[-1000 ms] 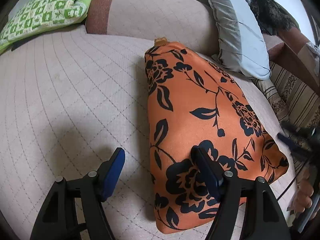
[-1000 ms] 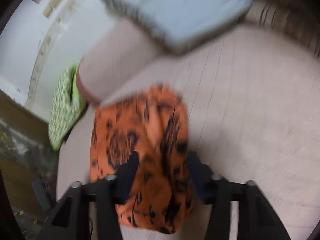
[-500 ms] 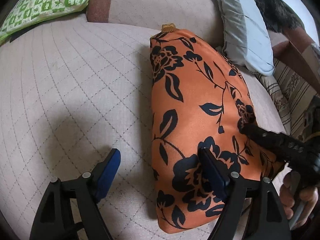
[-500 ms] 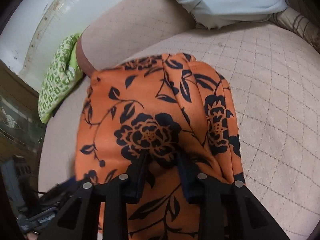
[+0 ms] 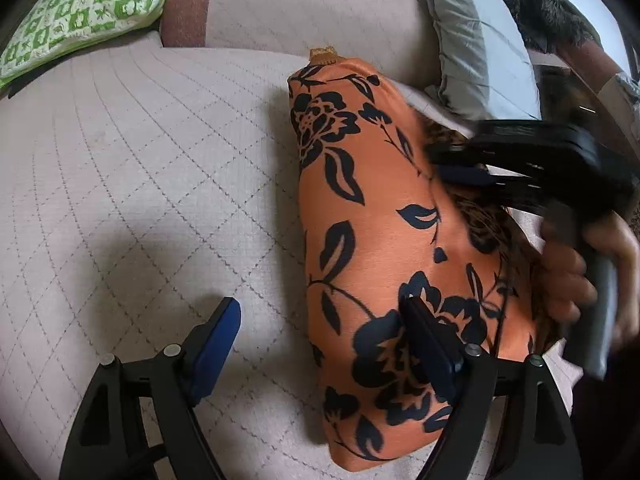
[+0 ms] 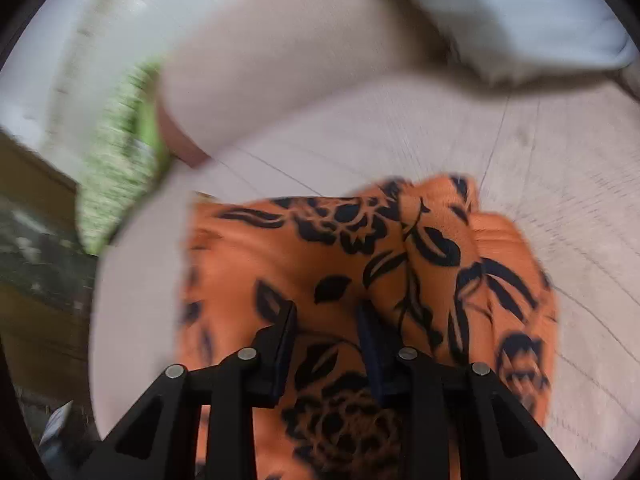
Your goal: Fold small clothes
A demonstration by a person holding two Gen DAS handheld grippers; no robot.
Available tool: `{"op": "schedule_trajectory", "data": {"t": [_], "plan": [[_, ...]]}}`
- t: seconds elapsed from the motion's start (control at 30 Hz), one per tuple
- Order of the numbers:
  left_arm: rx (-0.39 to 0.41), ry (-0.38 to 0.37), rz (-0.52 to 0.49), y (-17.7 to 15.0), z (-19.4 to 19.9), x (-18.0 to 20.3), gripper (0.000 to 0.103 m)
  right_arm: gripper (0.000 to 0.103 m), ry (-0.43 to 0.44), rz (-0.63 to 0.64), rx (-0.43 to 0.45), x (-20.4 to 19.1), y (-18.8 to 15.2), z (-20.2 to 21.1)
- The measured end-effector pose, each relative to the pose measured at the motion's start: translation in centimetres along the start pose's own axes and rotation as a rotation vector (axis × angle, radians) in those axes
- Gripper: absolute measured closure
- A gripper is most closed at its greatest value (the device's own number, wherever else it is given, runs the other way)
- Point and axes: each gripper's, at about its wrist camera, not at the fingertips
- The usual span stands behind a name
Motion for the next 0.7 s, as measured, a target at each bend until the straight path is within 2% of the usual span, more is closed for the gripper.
{"op": "schedule_trajectory", "data": {"t": [0.07, 0.17, 0.23, 0.33, 0.37, 0.47, 0.5, 0.57, 0.7], "plan": [[-0.015, -0.008, 0.013, 0.2, -0.2, -0.2, 0.016, 0.069, 0.024, -0.035, -0.003, 0.4, 1.3, -1.1], [-0.024, -0.007, 0.006, 0.4, -0.2, -0.2, 0.016, 0.067, 0.041, 0.024, 0.038, -1.9, 2.4, 0.0], [-0.021, -0.002, -0.002, 0.5, -0.1, -0.1, 0.016, 0.067, 0.117, 0.066, 0.045, -3.6, 2.6, 0.3], [-0.021, -0.005, -0.003, 0.4, -0.1, -0.1, 0.016, 0.067, 0.230, 0.126, -0.029, -6.4, 2.5, -1.4], [-0.020, -0.005, -0.002, 0.4, -0.1, -0.2, 0.016, 0.067, 0.229, 0.135, -0.058, -6.8, 2.5, -2.3], [-0.013, 0.012, -0.004, 0.4, 0.0, -0.3, 0.016, 0.069, 0.155, 0.092, -0.170, -6.2, 3.1, -7.3], [-0.011, 0.013, -0.004, 0.4, 0.0, -0.4, 0.016, 0.070, 0.179, 0.071, -0.177, -5.8, 3.1, -7.9], [-0.022, -0.002, -0.001, 0.4, -0.1, -0.5, 0.015, 0.070, 0.233, 0.014, -0.151, -5.2, 4.2, -7.7], [-0.030, -0.011, -0.007, 0.5, -0.1, -0.6, 0.015, 0.071, 0.218, 0.002, -0.010, -4.5, 4.0, -5.1]]}}
Point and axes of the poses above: each gripper's, at about its wrist camera, not at the fingertips, and z roughly against the way its jaws point, x to its right, y to its top, and after that the axes turned 8 degrees about y, right-handed
